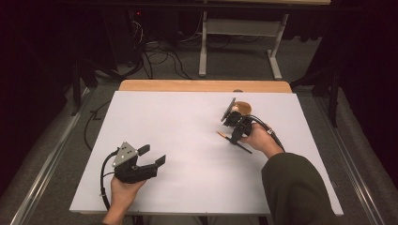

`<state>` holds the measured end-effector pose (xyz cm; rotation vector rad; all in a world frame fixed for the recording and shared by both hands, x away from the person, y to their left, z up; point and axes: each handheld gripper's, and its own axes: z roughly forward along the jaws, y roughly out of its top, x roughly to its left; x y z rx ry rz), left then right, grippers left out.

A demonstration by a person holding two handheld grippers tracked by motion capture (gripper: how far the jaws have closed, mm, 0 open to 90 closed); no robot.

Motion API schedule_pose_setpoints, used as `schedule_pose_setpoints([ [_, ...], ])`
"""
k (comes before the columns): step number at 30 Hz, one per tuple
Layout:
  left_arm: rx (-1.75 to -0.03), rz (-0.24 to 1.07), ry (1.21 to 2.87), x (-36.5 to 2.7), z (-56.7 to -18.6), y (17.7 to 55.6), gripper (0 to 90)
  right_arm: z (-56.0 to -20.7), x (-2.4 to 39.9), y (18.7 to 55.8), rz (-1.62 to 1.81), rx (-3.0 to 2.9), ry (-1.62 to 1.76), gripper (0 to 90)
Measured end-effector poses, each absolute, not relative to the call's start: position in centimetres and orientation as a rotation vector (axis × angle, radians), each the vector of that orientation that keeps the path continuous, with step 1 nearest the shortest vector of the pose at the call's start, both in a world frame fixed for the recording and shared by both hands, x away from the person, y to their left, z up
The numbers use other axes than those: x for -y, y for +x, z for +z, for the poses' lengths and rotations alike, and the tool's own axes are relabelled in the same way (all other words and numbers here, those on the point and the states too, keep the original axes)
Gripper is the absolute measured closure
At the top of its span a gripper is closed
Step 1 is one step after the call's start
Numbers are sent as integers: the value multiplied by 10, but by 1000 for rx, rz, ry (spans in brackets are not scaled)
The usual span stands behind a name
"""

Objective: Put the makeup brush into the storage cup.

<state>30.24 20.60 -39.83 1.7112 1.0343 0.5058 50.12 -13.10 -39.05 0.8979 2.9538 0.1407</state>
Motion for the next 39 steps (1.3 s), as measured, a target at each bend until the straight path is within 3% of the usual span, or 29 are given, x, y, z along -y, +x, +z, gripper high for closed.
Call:
schedule_pose_setpoints([
  [39,-1035,510,1720,-205,-399,302,268,-382,135,497,181,-2937,958,852],
])
